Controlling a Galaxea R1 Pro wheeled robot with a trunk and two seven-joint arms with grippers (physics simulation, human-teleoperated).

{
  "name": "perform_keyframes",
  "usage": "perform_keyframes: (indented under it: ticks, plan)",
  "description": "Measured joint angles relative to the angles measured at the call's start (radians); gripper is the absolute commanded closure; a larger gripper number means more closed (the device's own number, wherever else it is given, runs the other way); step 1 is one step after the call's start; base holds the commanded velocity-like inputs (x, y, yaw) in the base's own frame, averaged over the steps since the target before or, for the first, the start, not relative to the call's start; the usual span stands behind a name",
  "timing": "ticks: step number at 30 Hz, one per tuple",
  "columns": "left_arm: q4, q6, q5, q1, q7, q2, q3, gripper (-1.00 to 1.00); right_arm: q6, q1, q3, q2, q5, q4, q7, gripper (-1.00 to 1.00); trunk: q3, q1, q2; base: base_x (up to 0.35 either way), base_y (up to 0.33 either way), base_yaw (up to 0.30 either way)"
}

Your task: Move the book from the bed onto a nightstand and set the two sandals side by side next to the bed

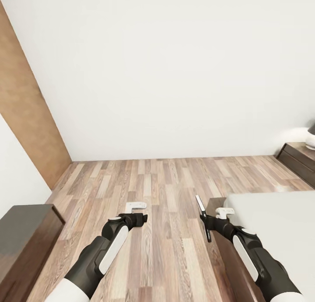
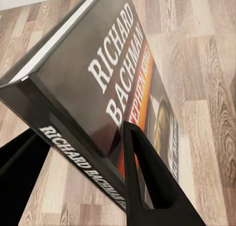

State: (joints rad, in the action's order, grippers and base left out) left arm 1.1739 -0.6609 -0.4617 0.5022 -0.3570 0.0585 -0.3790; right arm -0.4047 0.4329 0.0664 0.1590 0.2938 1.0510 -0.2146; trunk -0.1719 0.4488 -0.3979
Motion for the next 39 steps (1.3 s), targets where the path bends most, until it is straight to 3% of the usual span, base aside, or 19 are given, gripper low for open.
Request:
perform_keyframes:
  ticks: [23,39]
  plan:
    - [0.0,0.0,0.001,0.0,0.0,0.0,0.0,-1.0,0.003,0.0,0.0,0.001,0.0,0.001,0.0,1.0,0.0,0.0,0.0,0.336,0.0,0.175]
    - [0.0,0.0,0.003,0.0,0.0,-0.001,0.0,-1.0,0.002,0.0,0.0,0.001,0.0,0.002,0.0,1.0,0.0,0.0,0.0,0.336,0.0,0.018]
